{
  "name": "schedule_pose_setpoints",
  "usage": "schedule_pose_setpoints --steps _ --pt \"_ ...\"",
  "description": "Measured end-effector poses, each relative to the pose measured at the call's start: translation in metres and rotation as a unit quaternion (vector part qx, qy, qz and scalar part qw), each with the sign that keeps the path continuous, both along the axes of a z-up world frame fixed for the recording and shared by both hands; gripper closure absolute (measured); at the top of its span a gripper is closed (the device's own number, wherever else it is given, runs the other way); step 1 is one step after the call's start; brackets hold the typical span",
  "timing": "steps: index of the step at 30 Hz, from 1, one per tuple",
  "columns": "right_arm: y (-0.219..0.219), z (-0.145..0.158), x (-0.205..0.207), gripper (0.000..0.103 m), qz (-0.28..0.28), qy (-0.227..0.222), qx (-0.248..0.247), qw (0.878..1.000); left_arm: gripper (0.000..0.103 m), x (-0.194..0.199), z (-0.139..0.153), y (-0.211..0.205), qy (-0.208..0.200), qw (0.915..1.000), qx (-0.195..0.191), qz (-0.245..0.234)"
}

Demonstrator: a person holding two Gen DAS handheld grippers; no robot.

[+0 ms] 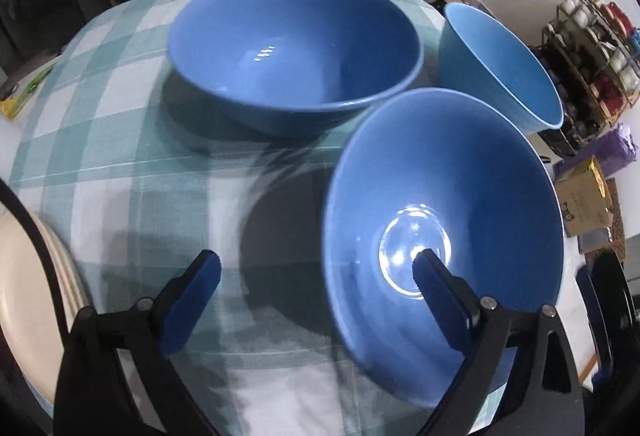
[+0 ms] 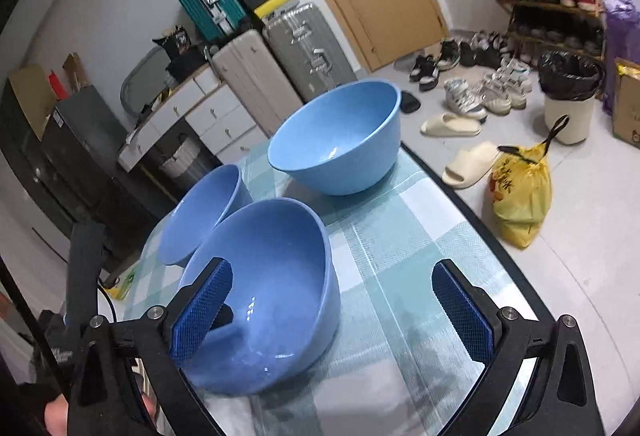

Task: Organize plates and bowls
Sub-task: 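Grip a blue bowl rim with the left tool while the right tool grips a blue bowl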

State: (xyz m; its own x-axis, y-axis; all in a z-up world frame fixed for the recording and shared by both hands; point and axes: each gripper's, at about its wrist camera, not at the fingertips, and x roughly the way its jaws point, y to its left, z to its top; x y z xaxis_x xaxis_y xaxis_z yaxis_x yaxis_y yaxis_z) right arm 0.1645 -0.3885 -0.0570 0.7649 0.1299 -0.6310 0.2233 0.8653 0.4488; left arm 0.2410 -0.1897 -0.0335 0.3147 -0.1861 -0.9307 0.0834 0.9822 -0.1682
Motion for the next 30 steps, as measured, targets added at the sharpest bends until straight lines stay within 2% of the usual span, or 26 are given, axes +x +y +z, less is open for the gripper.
schedule_pose_setpoints --steps 2,4,8,9,10,11,12,13,14,16,17,22,26,30 --pt "0.001 -0.008 0.014 0.009 0.027 0.014 0.022 0.999 0.027 0.0 -0.002 -0.003 0.007 0.9999 -0.012 -0.006" --pt "0.005 -0.015 0.022 0.017 0.03 0.031 0.018 0.999 0.035 0.002 -0.003 -0.005 0.014 0.9997 -0.017 -0.008" --pt "0.013 -0.024 0.031 0.023 0.044 0.048 -0.002 0.998 0.05 0.002 -0.002 -0.005 0.01 0.9998 -0.014 -0.005" --pt "0.014 -0.027 0.034 0.031 0.053 0.055 0.0 0.997 0.055 0.003 -0.002 -0.005 0.009 0.9998 -0.017 -0.005" --pt "0.015 -0.031 0.037 0.046 0.059 0.064 0.001 0.996 0.069 0.002 -0.001 -0.004 0.007 0.9997 -0.022 -0.004" --pt "0.018 -0.034 0.036 0.054 0.062 0.069 0.003 0.996 0.082 0.0 0.0 -0.001 0.002 0.9991 -0.042 -0.002" --pt "0.017 -0.038 0.037 0.059 0.064 0.075 0.007 0.995 0.085 0.002 -0.001 0.002 0.003 0.9985 -0.055 0.001" --pt "0.016 -0.041 0.037 0.06 0.063 0.081 0.012 0.995 0.086 0.001 -0.001 0.005 0.004 0.9978 -0.066 0.004" --pt "0.014 -0.044 0.037 0.061 0.063 0.084 0.017 0.994 0.087 0.0 -0.002 0.005 0.007 0.9979 -0.065 0.004" --pt "0.012 -0.047 0.036 0.074 0.069 0.085 0.029 0.994 0.091 -0.002 -0.003 0.002 0.011 0.9984 -0.055 -0.005" --pt "0.012 -0.047 0.035 0.075 0.072 0.086 0.032 0.993 0.092 -0.004 -0.004 0.0 0.015 0.9985 -0.051 -0.012" --pt "0.012 -0.047 0.029 0.079 0.074 0.083 0.029 0.993 0.094 -0.013 -0.004 -0.006 0.019 0.9982 -0.052 -0.022" --pt "0.009 -0.046 0.024 0.08 0.072 0.083 0.038 0.993 0.094 -0.018 -0.004 0.003 0.025 0.997 -0.071 -0.02" --pt "0.014 -0.042 0.016 0.081 0.073 0.086 0.026 0.993 0.094 -0.025 -0.005 0.007 0.027 0.9972 -0.065 -0.025"
